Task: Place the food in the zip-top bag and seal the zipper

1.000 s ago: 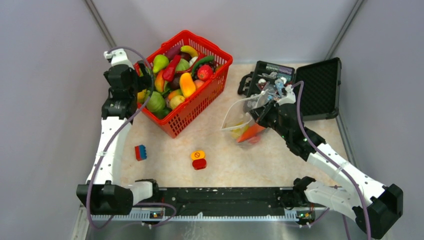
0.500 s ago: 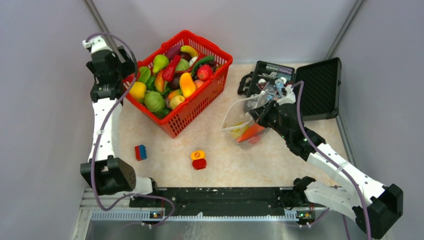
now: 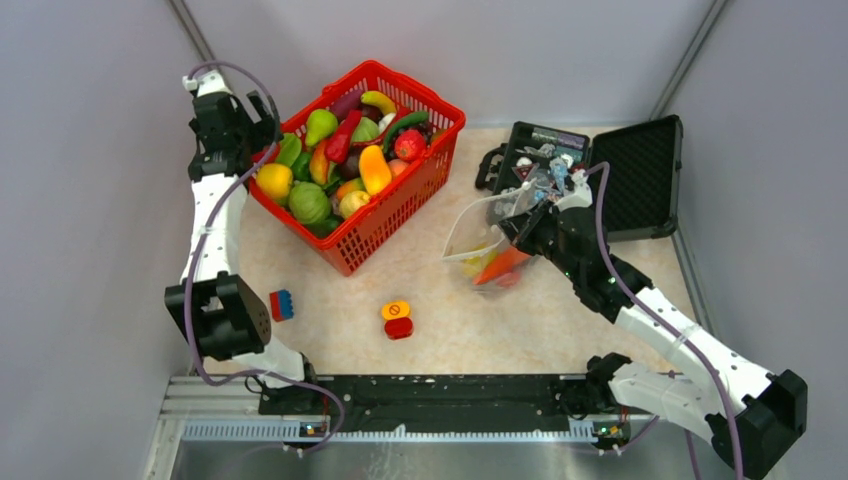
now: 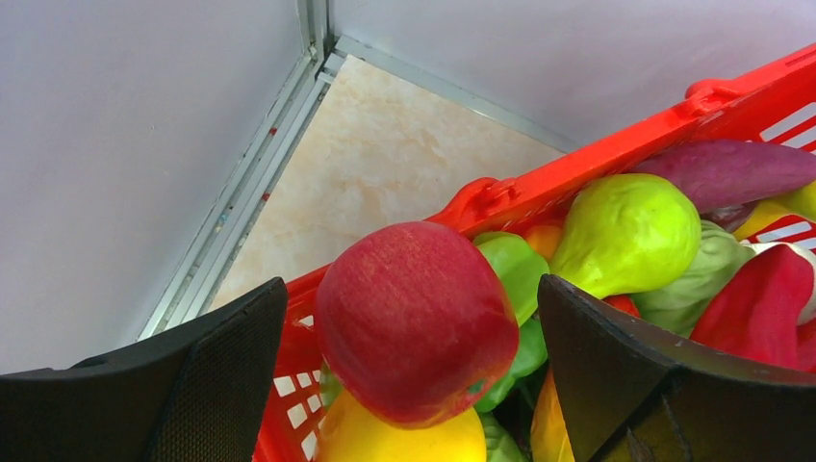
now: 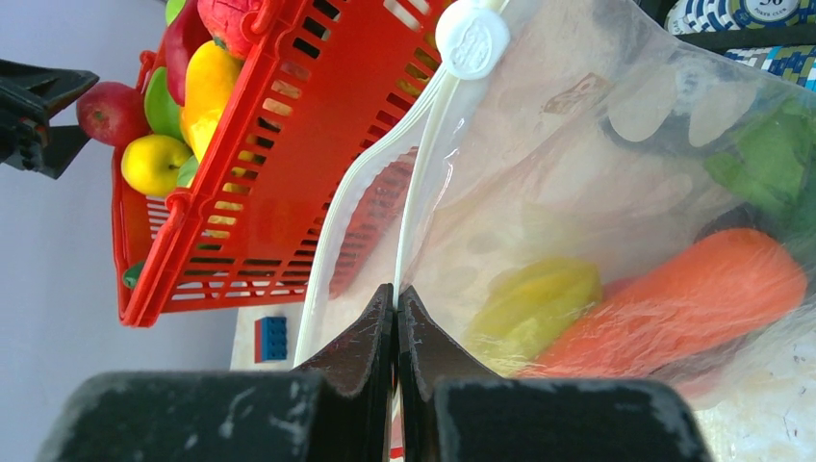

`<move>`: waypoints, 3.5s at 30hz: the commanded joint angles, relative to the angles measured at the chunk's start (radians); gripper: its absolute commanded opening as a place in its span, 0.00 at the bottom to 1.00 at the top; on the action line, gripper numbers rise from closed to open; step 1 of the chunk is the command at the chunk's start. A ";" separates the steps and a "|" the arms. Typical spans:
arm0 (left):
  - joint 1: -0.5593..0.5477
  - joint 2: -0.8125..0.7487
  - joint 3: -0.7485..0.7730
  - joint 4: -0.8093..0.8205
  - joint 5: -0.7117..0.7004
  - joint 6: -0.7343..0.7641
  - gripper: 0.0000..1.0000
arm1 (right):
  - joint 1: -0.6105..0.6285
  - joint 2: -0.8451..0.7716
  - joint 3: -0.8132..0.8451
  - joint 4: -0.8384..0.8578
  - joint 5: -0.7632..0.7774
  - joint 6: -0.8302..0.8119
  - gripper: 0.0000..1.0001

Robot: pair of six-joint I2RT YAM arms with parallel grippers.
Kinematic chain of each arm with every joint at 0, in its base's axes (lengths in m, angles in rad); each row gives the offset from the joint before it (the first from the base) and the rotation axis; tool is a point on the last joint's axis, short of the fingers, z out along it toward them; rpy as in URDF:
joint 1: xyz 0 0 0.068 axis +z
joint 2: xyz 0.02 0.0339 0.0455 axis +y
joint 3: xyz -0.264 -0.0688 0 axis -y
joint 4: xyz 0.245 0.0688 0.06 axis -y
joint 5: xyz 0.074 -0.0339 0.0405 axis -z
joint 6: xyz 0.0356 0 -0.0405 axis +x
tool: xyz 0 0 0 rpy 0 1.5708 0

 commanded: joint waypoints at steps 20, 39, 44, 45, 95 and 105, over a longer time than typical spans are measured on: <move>0.010 -0.065 -0.075 0.016 0.077 0.031 0.46 | 0.008 -0.019 0.017 0.039 -0.016 0.000 0.00; 0.006 -0.237 -0.158 0.062 0.423 -0.021 0.36 | 0.008 0.000 0.005 0.044 -0.014 0.024 0.00; -0.052 -0.251 -0.155 0.098 0.550 -0.055 0.36 | 0.008 0.007 0.006 0.058 -0.025 0.028 0.00; -0.075 -0.254 -0.155 0.103 0.572 -0.049 0.37 | 0.008 0.010 0.008 0.058 -0.029 0.028 0.00; -0.894 0.016 -0.175 0.185 0.728 0.081 0.61 | 0.008 -0.057 0.067 0.040 -0.059 0.052 0.00; -0.897 -0.038 -0.139 0.095 0.664 0.148 0.87 | 0.008 -0.048 0.050 0.054 -0.050 0.067 0.00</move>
